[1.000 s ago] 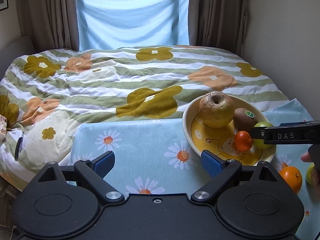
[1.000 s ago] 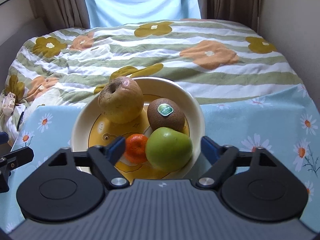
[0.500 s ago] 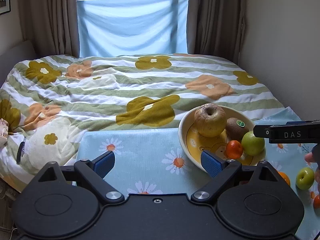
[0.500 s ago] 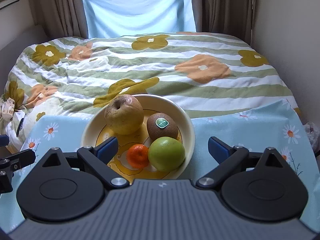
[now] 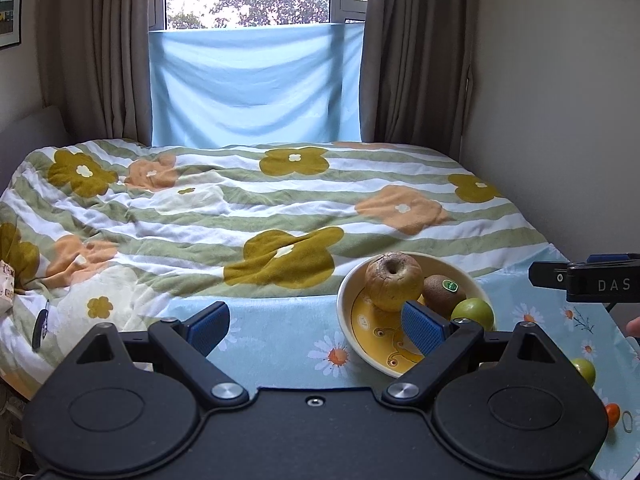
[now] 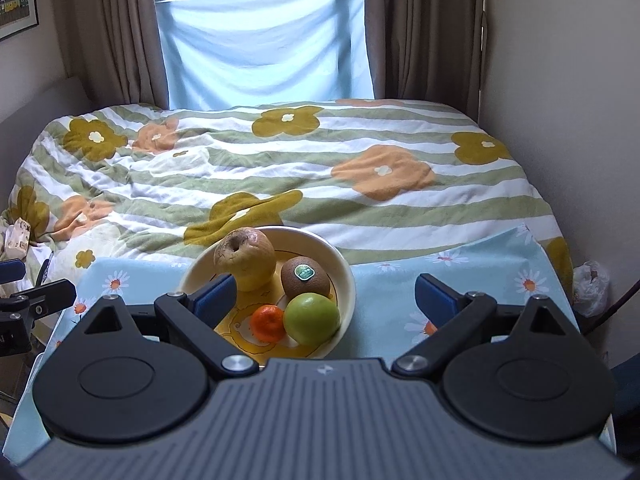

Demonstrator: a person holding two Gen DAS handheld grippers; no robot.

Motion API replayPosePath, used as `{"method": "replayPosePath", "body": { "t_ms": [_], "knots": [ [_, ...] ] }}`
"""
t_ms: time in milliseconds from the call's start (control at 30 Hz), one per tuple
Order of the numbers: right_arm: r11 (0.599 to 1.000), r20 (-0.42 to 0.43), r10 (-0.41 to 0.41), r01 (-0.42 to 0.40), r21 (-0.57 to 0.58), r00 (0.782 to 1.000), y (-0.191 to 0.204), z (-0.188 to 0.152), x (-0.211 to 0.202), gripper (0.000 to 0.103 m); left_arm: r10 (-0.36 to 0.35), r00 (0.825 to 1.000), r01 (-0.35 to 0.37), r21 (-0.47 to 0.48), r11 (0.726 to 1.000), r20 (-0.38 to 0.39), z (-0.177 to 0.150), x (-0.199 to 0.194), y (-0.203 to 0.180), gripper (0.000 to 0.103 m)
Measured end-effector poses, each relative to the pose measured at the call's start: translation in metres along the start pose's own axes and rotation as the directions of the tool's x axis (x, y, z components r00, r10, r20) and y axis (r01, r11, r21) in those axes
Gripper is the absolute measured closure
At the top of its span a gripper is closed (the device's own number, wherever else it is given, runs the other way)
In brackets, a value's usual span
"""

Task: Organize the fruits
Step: 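Withdraw both tools from the bowl toward the remaining fruits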

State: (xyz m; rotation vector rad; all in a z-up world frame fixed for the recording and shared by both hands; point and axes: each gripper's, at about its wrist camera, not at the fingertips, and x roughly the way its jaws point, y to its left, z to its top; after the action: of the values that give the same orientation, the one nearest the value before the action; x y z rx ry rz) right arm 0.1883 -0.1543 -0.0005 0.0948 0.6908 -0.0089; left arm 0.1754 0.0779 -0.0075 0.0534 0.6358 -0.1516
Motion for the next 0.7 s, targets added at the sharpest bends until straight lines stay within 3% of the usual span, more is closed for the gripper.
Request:
{"method": "replayPosePath", "body": {
  "t_ms": [300, 700],
  "knots": [
    [0.998, 0.037, 0.056, -0.054, -0.033, 0.998, -0.02, -0.016, -0.04, 0.0, 0.068, 0.997, -0.066, -0.033, 0.997, 0.043, -0.01, -0.037, -0.014, 0.008],
    [0.977, 0.004, 0.166, -0.164, -0.138, 0.986, -0.046, -0.07, -0.057, 0.0, 0.174, 0.985, -0.17, -0.14, 0.975, 0.016, -0.067, -0.066, -0.058, 0.008]
  ]
}}
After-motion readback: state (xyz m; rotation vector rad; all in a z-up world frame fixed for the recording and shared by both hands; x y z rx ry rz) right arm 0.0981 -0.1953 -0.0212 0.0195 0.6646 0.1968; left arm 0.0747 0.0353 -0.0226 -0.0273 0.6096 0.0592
